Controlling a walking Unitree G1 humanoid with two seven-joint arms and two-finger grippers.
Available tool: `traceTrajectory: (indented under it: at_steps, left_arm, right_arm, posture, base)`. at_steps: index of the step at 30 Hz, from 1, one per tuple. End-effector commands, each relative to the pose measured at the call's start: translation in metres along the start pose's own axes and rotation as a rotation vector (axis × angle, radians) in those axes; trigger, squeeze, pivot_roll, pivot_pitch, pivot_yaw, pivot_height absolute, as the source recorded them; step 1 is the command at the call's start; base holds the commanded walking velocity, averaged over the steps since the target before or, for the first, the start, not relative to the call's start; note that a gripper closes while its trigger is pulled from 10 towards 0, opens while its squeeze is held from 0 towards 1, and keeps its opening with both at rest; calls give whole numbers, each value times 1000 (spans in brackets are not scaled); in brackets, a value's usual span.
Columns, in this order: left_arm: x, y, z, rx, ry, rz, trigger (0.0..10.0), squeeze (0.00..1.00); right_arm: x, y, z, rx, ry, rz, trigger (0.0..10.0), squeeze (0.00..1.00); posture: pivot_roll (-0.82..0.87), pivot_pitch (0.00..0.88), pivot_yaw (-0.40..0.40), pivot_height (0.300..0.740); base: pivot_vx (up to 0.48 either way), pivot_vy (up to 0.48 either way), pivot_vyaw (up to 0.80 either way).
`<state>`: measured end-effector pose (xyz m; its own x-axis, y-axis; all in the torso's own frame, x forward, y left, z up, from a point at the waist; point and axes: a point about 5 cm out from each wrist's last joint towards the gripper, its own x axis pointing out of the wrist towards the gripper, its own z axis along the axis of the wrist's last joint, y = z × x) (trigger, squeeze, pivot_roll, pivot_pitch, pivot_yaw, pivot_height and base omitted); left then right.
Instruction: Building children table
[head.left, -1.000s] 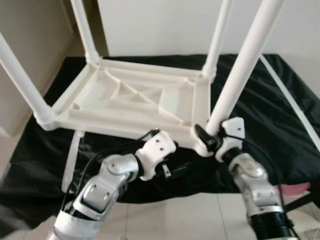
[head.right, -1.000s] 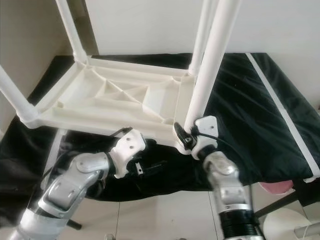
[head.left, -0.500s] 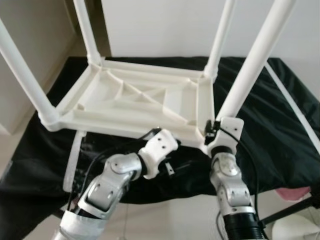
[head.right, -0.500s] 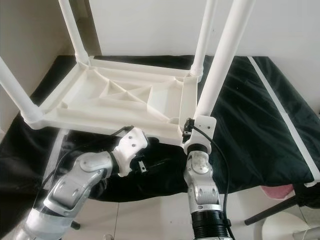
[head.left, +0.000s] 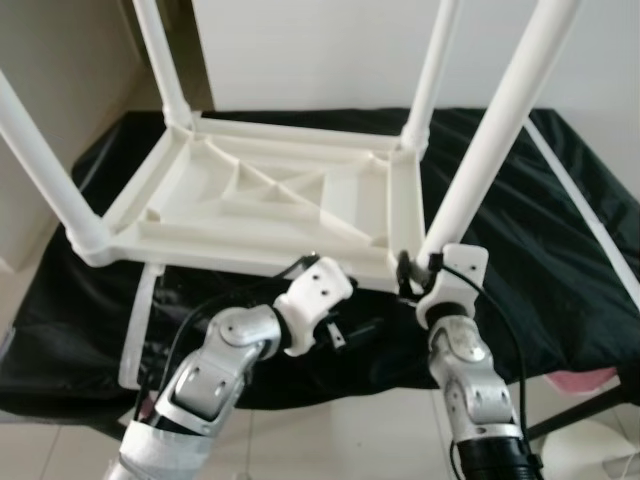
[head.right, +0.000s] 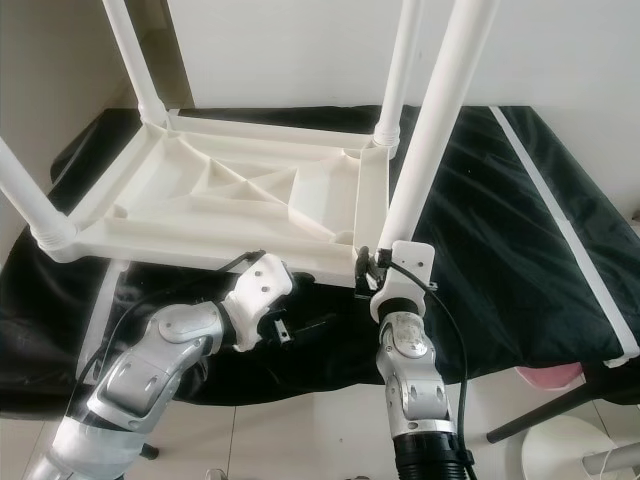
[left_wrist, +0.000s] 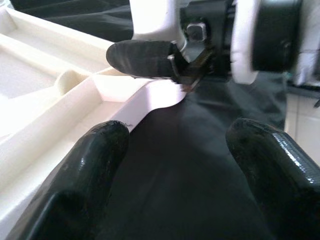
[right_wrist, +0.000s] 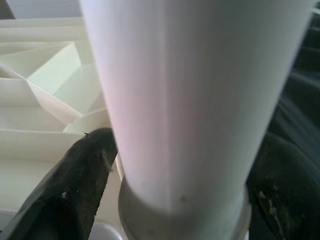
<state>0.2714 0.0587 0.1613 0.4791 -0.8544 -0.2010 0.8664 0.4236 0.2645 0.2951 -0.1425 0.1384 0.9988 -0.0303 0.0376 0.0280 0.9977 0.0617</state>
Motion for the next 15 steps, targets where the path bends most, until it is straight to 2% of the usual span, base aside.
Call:
traceTrajectory:
  at_steps: [1, 3, 7, 11, 14, 15]
  left_arm:
    - [-3, 9, -6, 12, 29, 115, 10000, 0]
    - [-3, 9, -6, 12, 29, 115, 10000, 0]
    - [-22, 24, -19, 36, 113, 127, 10000, 0]
    - [-29, 29, -26, 49, 157, 123, 10000, 0]
    - [-50, 46, -45, 78, 296, 146, 10000, 0]
    - [-50, 46, -45, 78, 296, 146, 10000, 0]
  right_arm:
    - [-2, -4, -1, 4, 7, 47, 10000, 0]
    - [-2, -4, -1, 4, 7, 47, 10000, 0]
    - [1, -10, 5, -46, -22, 236, 10000, 0]
    - [3, -12, 5, -73, -24, 305, 10000, 0]
    - [7, -17, 6, -110, -16, 439, 10000, 0]
    - [7, -17, 6, -110, -16, 439, 10000, 0]
  posture:
    - [-6, 68, -11, 740]
    - [-6, 68, -11, 740]
    - [-6, 74, -6, 740]
    - [-6, 77, -2, 740]
    - [-5, 87, 4, 740]
    - [-5, 87, 4, 740]
  base:
    - [0, 0, 0]
    - [0, 0, 0]
    - [0, 0, 0]
    - [0, 0, 0]
    - [0, 0, 0]
    - [0, 0, 0]
